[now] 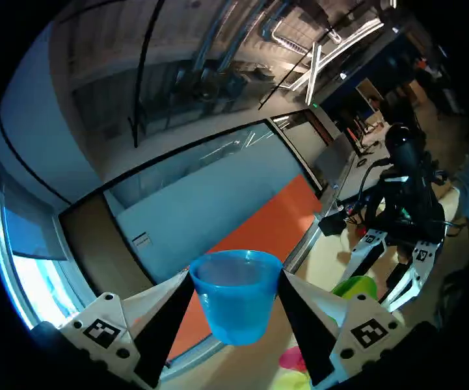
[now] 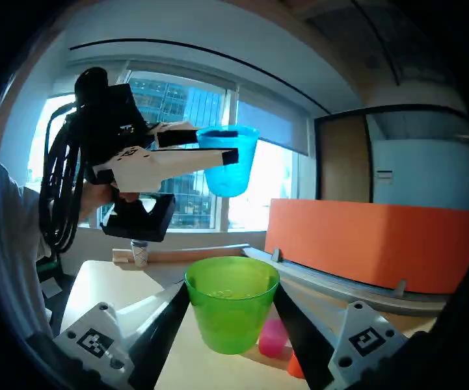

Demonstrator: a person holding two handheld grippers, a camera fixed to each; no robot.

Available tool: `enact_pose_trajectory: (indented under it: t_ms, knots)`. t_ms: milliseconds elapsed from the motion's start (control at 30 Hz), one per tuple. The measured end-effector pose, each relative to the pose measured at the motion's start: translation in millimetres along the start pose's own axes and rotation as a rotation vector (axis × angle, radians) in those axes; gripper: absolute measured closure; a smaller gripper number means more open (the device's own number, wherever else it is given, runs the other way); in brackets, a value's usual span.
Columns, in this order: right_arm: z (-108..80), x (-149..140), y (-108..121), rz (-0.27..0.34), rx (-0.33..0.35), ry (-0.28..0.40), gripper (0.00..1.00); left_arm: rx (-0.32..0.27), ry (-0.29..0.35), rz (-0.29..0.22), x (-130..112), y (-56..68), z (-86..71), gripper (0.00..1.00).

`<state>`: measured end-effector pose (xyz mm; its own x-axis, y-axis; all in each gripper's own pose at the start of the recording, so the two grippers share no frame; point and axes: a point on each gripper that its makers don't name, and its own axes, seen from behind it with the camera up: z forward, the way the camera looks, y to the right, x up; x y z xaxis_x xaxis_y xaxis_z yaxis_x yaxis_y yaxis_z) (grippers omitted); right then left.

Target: Pour water

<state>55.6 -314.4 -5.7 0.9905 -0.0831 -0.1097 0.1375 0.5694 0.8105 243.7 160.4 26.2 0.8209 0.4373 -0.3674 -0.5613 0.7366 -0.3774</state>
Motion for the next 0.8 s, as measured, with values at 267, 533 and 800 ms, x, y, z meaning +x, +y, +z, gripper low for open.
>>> enact_pose_trajectory:
  t_ms: [267, 533, 800]
  knots:
    - [-1.6, 1.5, 0.0, 0.0, -0.007, 0.002, 0.11, -0.017, -0.007, -0.216, -13.6, -0.3, -6.3, 0.13]
    - [-3.9, 3.2, -1.2, -0.006, -0.014, -0.003, 0.11, -0.037, 0.0, -0.333, -28.0, 8.5, -11.9, 0.13]
    - [-7.8, 0.8, -1.1, -0.007, -0.024, -0.013, 0.11, -0.047, -0.001, -0.429, -42.7, 17.8, -13.8, 0.13]
